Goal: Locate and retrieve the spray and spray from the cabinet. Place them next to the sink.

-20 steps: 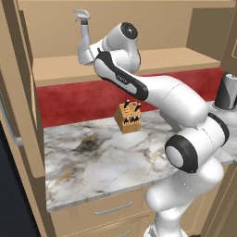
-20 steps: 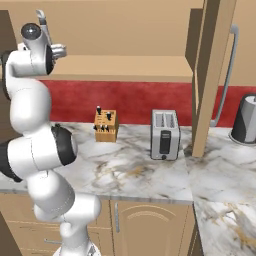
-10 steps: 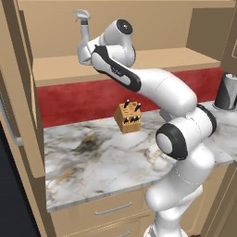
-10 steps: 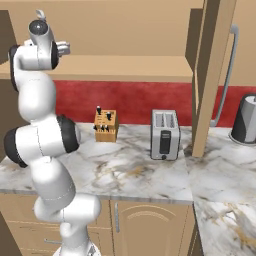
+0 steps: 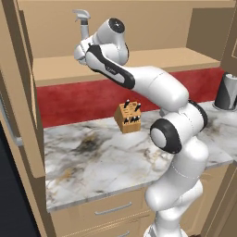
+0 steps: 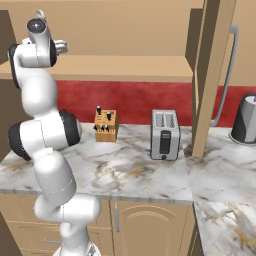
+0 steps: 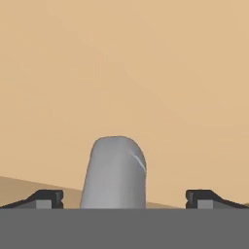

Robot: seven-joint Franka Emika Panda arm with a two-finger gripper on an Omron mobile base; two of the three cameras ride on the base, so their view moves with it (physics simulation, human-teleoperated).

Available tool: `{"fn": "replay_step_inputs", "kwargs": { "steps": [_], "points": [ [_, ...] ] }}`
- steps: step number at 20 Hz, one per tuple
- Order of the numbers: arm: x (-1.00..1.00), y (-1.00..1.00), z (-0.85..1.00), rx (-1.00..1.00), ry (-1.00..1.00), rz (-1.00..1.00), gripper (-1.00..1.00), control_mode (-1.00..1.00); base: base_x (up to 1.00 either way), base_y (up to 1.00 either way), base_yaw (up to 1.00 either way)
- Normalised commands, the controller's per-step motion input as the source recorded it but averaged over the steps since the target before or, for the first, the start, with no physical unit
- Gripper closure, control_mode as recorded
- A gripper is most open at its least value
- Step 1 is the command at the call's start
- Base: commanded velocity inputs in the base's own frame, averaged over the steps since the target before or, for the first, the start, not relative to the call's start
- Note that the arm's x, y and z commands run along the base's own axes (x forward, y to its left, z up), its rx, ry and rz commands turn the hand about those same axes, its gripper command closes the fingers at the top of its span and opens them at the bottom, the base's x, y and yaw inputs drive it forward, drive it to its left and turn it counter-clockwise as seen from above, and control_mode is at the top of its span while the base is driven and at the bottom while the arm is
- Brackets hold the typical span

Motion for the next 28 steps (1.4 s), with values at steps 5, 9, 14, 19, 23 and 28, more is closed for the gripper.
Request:
{"fn": "replay_step_inputs", "kwargs": {
  "steps": [5, 9, 14, 19, 23, 28],
  "points": [
    [0.16, 0.01, -0.04, 0.00, 0.00, 0.02, -1.00, -1.00, 0.00, 0.00, 0.00],
    [0.18, 0.01, -0.13, 0.00, 0.00, 0.00, -1.00, -1.00, 0.00, 0.00, 0.00],
    [0.11, 0.02, -0.11, 0.00, 0.00, 0.00, -1.00, -1.00, 0.00, 0.00, 0.00],
    [0.00, 0.00, 0.00, 0.00, 0.00, 0.00, 1.00, -1.00, 0.00, 0.00, 0.00],
    [-0.05, 0.00, 0.00, 0.00, 0.00, 0.00, 1.00, -1.00, 0.00, 0.00, 0.00],
    [-0.34, 0.00, 0.00, 0.00, 0.00, -0.02, 1.00, -1.00, 0.00, 0.00, 0.00]
  ]
}}
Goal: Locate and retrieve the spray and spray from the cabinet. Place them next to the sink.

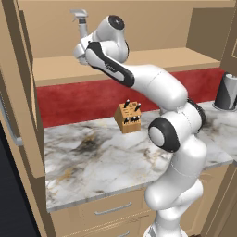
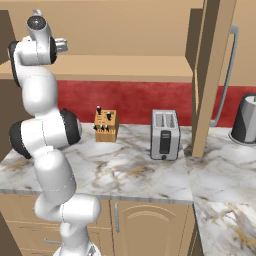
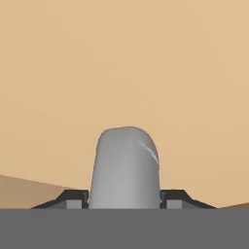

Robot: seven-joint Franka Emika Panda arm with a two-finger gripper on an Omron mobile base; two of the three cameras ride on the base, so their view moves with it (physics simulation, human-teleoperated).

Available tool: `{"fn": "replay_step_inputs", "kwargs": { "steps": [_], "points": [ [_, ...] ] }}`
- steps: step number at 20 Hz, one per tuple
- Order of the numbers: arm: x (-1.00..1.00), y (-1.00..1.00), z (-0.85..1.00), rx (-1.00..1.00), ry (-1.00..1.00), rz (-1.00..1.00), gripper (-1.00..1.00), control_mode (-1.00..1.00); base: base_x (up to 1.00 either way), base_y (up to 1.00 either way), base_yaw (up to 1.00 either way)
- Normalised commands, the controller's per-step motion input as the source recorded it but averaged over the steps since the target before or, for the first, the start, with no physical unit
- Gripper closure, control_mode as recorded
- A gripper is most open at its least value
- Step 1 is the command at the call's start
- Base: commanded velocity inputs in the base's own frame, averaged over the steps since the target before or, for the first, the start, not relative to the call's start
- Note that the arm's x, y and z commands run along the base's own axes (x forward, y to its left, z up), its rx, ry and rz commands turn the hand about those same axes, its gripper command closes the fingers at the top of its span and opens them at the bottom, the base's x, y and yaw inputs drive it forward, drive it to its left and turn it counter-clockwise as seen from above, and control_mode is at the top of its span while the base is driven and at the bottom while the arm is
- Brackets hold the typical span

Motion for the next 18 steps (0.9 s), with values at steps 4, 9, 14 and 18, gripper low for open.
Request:
{"fn": "replay_step_inputs", "kwargs": {
  "steps": [4, 9, 14, 18],
  "points": [
    [-0.58, -0.06, 0.00, 0.00, -0.01, -0.07, 1.00, -1.00, 0.00, 0.00, 0.00],
    [-0.64, -0.15, -0.08, 0.01, -0.02, -0.09, 1.00, -1.00, 0.00, 0.00, 0.00],
    [-0.69, -0.17, -0.04, 0.01, -0.02, -0.08, 1.00, -1.00, 0.00, 0.00, 0.00],
    [-0.81, -0.37, 0.00, 0.02, -0.01, -0.06, 1.00, -1.00, 0.00, 0.00, 0.00]
  ]
}}
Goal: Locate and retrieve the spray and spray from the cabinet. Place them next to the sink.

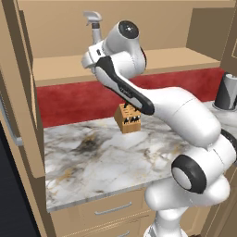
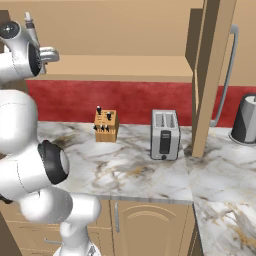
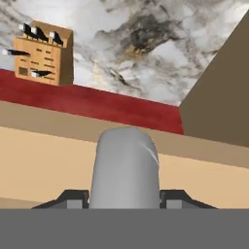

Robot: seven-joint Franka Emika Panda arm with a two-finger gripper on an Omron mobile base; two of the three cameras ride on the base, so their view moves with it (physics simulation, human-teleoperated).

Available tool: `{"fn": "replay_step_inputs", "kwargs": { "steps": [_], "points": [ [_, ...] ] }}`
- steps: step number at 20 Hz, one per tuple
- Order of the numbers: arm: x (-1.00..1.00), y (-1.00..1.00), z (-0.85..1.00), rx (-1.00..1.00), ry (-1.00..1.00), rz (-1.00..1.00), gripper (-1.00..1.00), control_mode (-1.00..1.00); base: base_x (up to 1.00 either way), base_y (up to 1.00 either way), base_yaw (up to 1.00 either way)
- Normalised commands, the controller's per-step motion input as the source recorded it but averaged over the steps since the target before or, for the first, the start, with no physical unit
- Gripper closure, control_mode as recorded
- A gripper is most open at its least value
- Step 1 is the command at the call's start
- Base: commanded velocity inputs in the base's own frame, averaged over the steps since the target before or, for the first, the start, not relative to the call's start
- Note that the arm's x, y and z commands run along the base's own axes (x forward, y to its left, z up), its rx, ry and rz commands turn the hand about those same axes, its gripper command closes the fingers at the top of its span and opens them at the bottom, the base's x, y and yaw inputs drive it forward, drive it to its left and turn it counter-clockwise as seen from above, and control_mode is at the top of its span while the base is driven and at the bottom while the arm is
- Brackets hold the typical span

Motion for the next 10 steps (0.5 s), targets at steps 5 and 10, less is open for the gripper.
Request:
{"fn": "replay_step_inputs", "kwargs": {
  "steps": [5, 10],
  "points": [
    [-0.93, -0.52, 0.01, 0.04, 0.00, -0.07, 1.00, -1.00, 0.00, 0.00, 0.00],
    [-0.97, -0.48, 0.25, 0.00, -0.02, -0.03, 1.00, -1.00, 0.00, 0.00, 0.00]
  ]
}}
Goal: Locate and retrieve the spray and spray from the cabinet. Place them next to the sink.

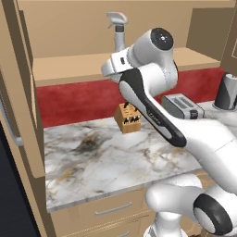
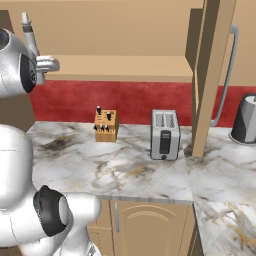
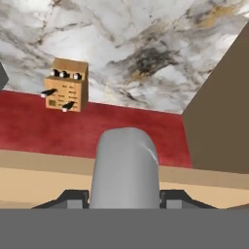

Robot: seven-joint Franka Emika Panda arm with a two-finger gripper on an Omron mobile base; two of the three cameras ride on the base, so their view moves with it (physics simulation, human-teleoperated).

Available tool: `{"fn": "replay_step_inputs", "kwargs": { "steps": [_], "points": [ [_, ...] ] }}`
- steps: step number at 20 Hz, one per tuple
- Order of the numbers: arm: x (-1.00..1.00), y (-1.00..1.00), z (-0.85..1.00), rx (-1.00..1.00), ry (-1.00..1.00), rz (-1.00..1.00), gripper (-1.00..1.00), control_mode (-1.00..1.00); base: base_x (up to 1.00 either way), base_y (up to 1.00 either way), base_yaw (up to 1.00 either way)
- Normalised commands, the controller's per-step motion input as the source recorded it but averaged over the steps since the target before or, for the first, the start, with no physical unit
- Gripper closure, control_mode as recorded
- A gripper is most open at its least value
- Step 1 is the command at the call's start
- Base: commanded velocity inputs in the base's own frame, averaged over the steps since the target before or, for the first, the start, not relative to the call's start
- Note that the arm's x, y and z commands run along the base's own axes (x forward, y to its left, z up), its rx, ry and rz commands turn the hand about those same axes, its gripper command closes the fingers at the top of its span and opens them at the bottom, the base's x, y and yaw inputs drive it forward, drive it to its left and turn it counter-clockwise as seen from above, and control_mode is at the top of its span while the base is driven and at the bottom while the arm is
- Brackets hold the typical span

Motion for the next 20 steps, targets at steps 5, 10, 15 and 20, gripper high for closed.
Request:
{"fn": "replay_step_inputs", "kwargs": {
  "steps": [5, 10, 15, 20],
  "points": [
    [-0.96, -0.62, 0.18, 0.00, -0.01, -0.02, 1.00, -1.00, 0.00, 0.00, 0.00],
    [-0.96, -0.57, 0.08, 0.00, -0.09, -0.02, 1.00, -1.00, 0.00, 0.00, 0.00],
    [-0.87, -0.63, -0.22, 0.00, -0.03, -0.01, 1.00, -1.00, 0.00, 0.00, 0.00],
    [-0.89, -0.60, -0.35, 0.00, -0.02, -0.01, 1.00, -1.00, 0.00, 0.00, 0.00]
  ]
}}
